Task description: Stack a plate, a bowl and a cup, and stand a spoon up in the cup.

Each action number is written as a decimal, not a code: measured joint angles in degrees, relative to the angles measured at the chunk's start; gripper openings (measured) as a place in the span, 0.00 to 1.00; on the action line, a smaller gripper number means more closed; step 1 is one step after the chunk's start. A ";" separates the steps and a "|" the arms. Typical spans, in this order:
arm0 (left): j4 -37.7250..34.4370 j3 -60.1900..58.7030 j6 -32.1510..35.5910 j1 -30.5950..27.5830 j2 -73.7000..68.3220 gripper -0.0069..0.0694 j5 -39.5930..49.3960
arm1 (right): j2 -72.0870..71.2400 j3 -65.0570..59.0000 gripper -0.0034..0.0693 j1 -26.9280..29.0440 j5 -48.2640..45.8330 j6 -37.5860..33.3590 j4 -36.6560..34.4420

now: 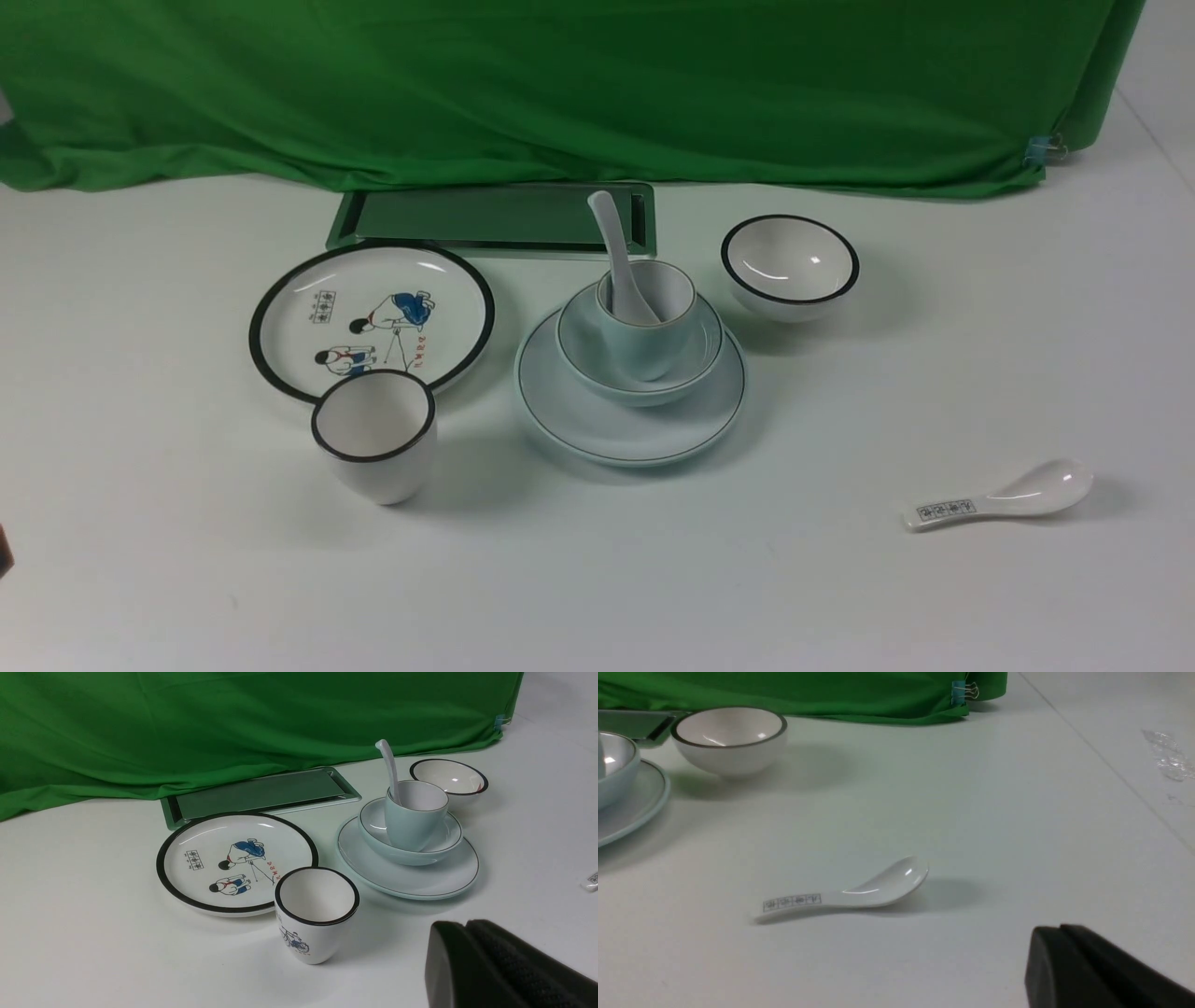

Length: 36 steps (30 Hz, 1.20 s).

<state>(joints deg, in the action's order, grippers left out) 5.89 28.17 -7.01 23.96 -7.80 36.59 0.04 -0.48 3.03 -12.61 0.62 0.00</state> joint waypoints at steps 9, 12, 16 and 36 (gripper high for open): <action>0.00 0.00 0.00 0.00 0.00 0.05 0.00 | -0.04 0.00 0.10 0.00 -0.06 -0.05 0.00; 0.00 0.00 0.00 0.00 0.00 0.05 0.00 | 0.00 0.00 0.11 0.00 -0.06 -0.05 0.00; 0.00 0.00 0.00 0.00 0.00 0.05 0.00 | 0.00 0.00 0.12 0.00 -0.11 -0.05 0.00; -9.83 -26.02 8.25 -23.77 6.55 0.05 -32.51 | -0.04 0.00 0.18 0.00 -0.14 -0.05 0.00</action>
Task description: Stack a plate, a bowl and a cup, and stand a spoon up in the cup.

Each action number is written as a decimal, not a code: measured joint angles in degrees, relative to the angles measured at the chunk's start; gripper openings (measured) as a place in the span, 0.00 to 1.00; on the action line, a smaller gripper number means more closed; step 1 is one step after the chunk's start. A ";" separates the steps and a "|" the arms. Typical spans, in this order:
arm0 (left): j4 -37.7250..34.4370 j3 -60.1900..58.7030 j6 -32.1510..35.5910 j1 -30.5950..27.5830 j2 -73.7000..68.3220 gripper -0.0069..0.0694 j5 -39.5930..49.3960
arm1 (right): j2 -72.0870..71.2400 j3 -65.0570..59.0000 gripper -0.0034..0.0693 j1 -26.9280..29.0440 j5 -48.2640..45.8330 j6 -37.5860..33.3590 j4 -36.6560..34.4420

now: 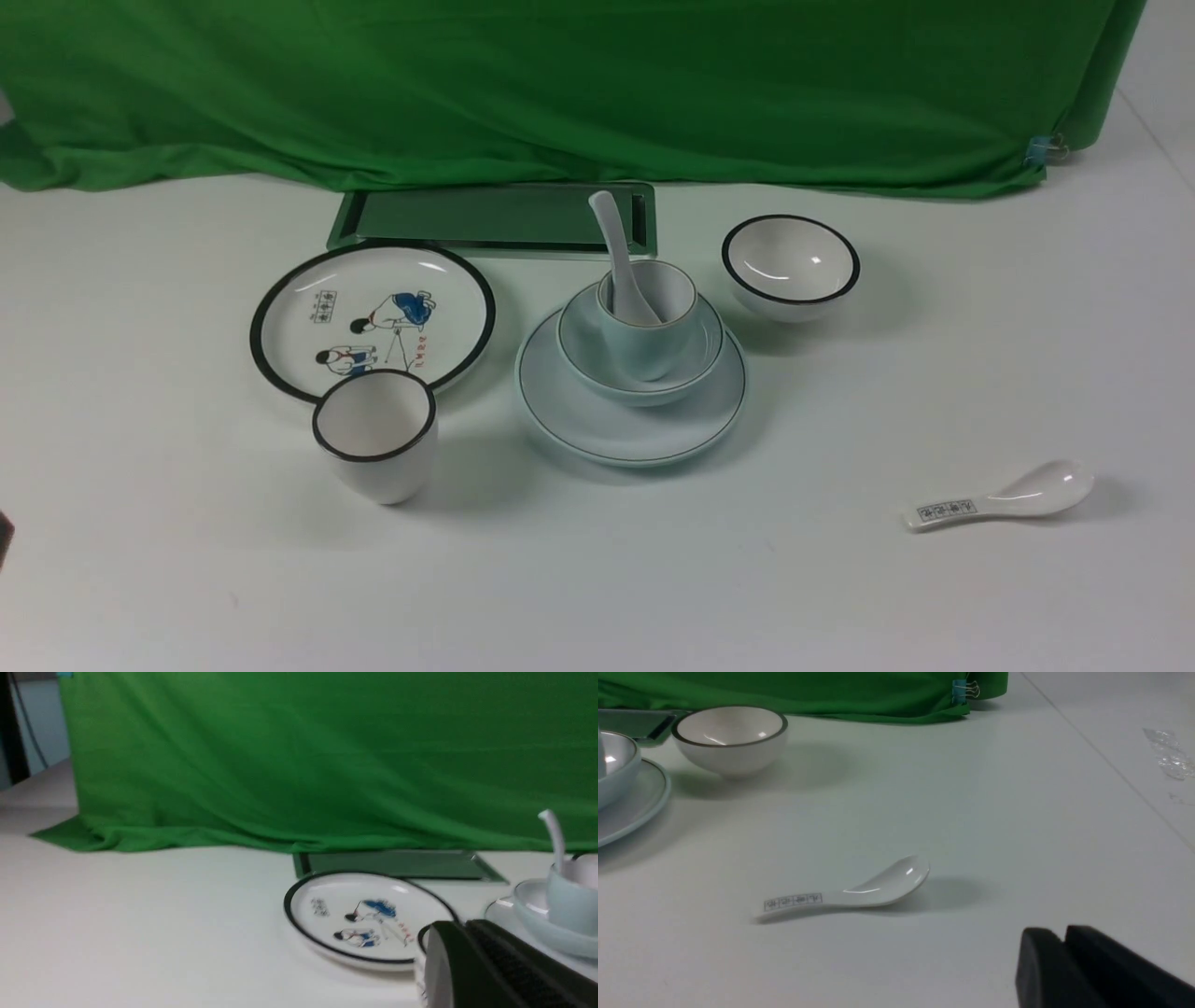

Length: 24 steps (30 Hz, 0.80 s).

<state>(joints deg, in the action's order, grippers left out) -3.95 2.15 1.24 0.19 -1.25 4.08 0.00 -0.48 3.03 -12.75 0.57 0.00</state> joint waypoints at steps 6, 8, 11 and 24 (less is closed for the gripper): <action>-1.23 -2.38 0.23 -2.16 1.11 0.05 6.19 | 0.00 0.00 0.20 0.00 0.00 0.00 0.00; -1.66 -2.58 0.23 -2.28 1.11 0.05 8.54 | 0.00 0.00 0.21 0.00 0.00 0.00 0.00; -1.38 -2.58 0.24 -2.28 1.11 0.05 8.68 | 0.00 0.00 0.22 0.00 0.00 0.00 0.00; 1.50 -2.58 0.36 -2.28 1.11 0.05 8.68 | 0.00 0.00 0.27 0.00 0.00 0.00 0.00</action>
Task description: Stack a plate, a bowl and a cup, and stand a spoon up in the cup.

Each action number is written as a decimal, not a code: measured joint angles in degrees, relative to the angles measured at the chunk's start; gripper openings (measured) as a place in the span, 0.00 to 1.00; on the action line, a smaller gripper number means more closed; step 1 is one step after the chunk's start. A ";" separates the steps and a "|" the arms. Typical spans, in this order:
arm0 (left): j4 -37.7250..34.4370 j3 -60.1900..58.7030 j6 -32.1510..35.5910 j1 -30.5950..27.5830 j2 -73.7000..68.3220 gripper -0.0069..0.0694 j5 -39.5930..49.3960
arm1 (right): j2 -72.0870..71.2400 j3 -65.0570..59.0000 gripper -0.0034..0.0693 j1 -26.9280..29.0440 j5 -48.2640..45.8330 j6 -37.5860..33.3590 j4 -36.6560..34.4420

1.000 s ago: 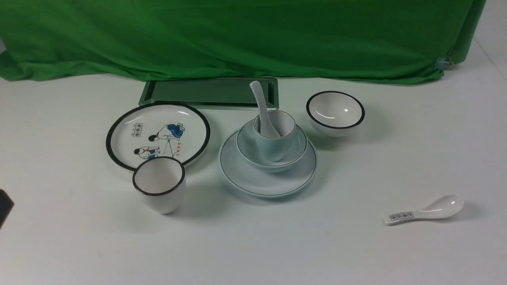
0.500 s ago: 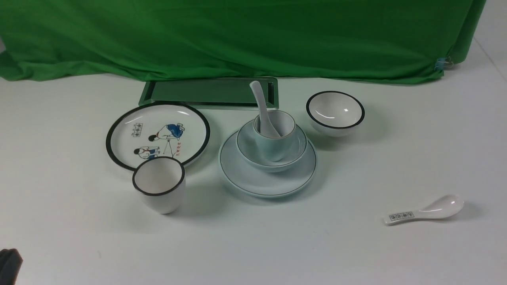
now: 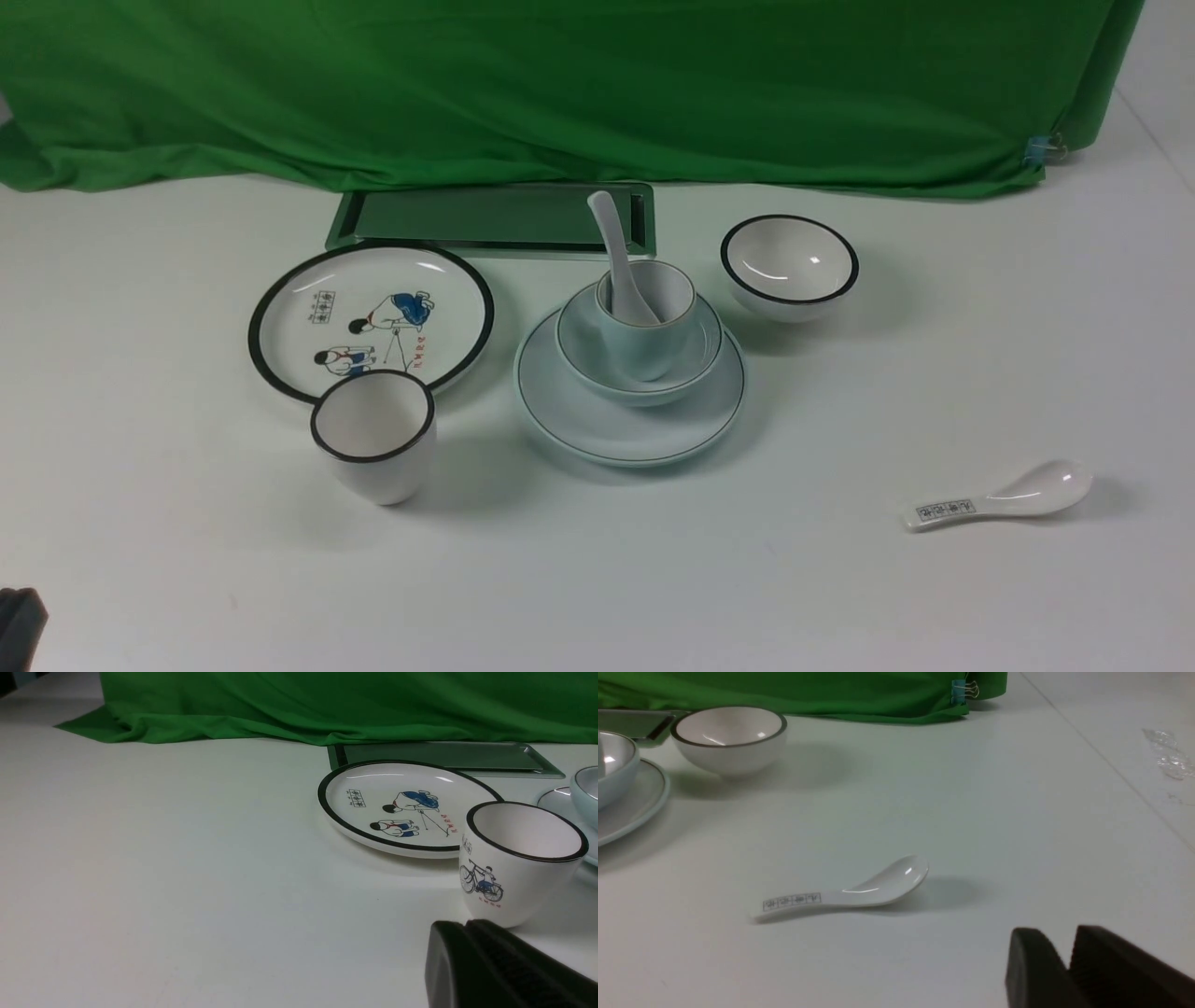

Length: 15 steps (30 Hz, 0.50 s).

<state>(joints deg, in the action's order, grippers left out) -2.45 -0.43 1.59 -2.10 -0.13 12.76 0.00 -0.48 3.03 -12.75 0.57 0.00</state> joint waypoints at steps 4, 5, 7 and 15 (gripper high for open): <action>0.00 0.00 0.00 0.00 0.00 0.05 0.00 | 0.00 0.00 0.28 0.00 0.00 0.00 0.00; 0.00 0.00 0.00 0.00 0.00 0.05 0.00 | 0.00 0.00 0.29 0.00 0.00 0.00 0.00; 0.00 0.00 0.00 0.00 0.00 0.05 0.00 | 0.00 0.00 0.29 0.00 0.00 0.00 0.00; 0.04 0.00 0.00 0.00 0.00 0.05 0.00 | 0.00 0.00 0.31 0.00 0.00 0.00 0.00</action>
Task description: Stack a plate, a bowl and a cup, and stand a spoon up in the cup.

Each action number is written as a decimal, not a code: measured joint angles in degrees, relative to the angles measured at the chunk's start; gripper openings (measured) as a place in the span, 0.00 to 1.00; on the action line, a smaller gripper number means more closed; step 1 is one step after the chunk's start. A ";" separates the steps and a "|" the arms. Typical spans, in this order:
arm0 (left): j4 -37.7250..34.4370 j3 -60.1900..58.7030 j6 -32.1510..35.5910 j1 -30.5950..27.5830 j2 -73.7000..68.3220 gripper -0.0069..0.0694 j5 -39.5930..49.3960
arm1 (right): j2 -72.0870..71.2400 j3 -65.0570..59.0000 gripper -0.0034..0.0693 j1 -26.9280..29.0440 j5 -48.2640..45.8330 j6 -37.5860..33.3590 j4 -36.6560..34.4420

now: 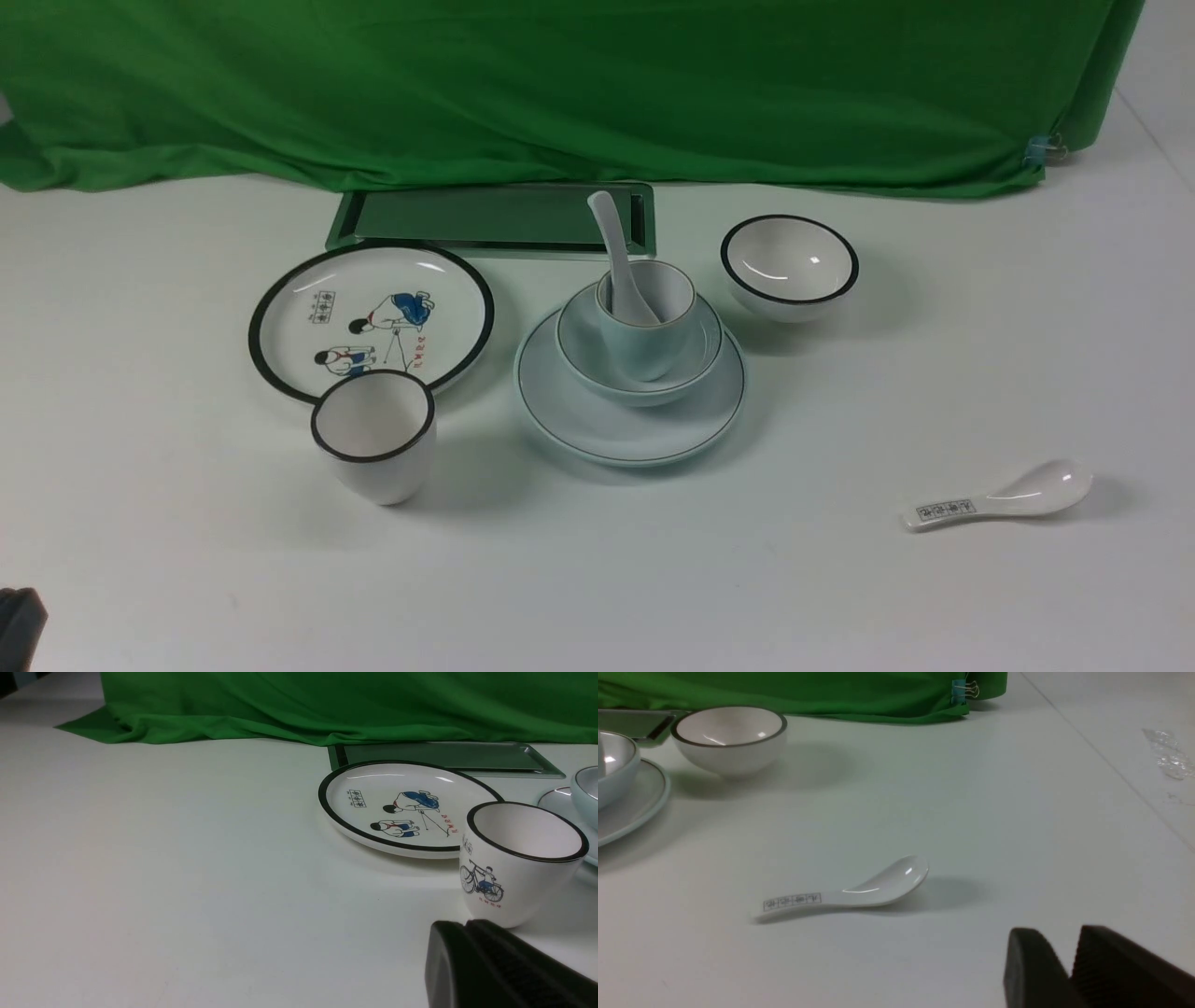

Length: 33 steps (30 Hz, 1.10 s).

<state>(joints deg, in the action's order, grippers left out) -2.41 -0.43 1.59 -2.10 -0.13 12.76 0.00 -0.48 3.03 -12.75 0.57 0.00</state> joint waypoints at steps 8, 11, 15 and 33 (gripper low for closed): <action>0.00 0.00 0.29 0.00 0.00 0.05 0.00 | 0.00 0.00 0.32 0.00 0.00 0.00 0.00; 0.00 0.00 0.42 0.00 0.00 0.05 0.00 | 0.00 0.00 0.33 0.00 0.00 0.00 0.00; 0.00 0.00 0.42 0.00 0.00 0.05 0.00 | 0.00 0.00 0.34 0.00 0.00 0.00 0.00; 0.00 0.00 0.46 0.00 0.00 0.05 0.00 | 0.00 0.00 0.38 0.00 0.00 -0.01 0.00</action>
<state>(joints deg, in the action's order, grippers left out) -2.41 -0.43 2.06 -2.10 -0.13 12.76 0.00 -0.48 3.03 -12.75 0.56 0.00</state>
